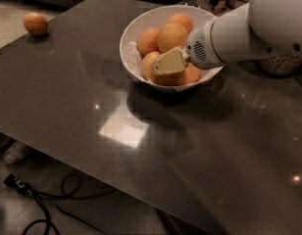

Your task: Pick orange from white bowl

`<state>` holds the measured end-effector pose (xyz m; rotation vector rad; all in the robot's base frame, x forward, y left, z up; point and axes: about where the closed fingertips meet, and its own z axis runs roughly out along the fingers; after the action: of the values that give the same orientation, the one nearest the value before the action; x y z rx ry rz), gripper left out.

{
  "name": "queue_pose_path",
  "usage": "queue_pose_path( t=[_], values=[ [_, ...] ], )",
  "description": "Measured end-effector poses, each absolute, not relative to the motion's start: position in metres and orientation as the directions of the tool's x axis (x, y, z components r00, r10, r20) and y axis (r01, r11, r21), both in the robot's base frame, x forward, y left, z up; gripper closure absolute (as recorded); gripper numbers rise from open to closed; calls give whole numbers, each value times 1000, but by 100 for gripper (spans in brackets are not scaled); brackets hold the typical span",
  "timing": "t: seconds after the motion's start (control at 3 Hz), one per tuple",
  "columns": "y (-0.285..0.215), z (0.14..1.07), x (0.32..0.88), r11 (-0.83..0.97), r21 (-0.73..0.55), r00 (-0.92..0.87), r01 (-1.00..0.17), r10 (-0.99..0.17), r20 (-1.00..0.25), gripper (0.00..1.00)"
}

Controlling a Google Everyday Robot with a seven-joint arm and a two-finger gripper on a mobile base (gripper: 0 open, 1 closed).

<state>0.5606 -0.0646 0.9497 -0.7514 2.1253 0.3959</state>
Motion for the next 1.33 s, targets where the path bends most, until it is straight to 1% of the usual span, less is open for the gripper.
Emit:
queue_pose_path(
  t=[1.33],
  values=[
    [-55, 916, 576, 763, 29, -510, -646, -404, -759, 34]
  ],
)
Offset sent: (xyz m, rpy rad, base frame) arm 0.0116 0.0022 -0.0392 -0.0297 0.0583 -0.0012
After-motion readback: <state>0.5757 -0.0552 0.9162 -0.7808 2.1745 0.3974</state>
